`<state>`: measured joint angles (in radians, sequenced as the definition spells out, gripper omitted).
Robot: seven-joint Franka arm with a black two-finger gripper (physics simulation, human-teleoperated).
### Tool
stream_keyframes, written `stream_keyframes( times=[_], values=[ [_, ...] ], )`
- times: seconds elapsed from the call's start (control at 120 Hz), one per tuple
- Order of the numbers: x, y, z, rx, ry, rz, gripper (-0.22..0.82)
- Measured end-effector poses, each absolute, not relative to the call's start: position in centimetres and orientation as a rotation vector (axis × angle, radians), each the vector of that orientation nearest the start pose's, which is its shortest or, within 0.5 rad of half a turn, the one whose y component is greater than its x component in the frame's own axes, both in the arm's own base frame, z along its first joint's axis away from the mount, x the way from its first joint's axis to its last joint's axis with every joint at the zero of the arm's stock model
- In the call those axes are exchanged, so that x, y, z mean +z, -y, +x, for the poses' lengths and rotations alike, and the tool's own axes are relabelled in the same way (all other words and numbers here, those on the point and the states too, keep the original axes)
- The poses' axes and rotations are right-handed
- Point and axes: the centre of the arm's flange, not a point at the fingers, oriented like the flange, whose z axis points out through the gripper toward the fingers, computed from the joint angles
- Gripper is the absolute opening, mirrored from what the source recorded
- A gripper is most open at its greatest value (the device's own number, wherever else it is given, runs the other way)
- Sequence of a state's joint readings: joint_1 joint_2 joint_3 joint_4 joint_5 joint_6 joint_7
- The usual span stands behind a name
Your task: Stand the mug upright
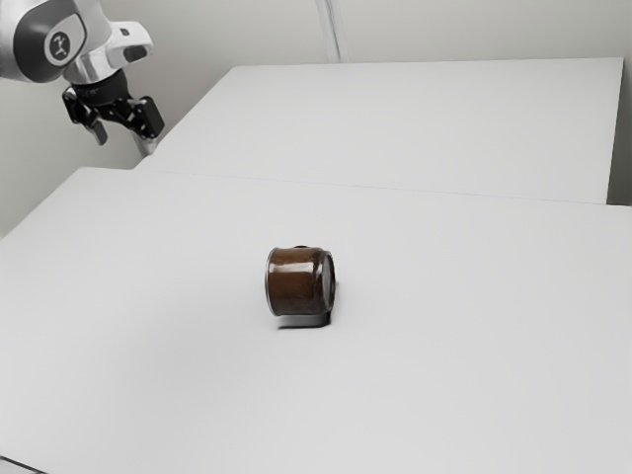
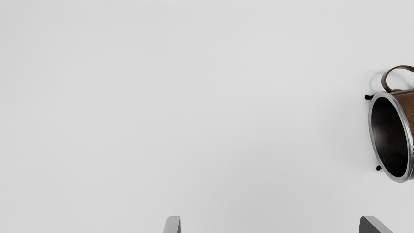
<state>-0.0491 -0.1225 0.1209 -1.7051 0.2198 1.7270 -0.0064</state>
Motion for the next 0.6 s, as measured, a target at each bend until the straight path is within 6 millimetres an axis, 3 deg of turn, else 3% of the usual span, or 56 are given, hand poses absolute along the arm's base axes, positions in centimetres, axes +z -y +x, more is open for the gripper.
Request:
stream_keyframes(
  times=[0.375, 0.6],
  values=[
    [63.2, -6.1, 53.1, -0.197, 0.111, -2.994, 0.6],
    [56.1, -7.3, 52.2, -0.011, 0.336, -3.313, 0.6]
  ],
)
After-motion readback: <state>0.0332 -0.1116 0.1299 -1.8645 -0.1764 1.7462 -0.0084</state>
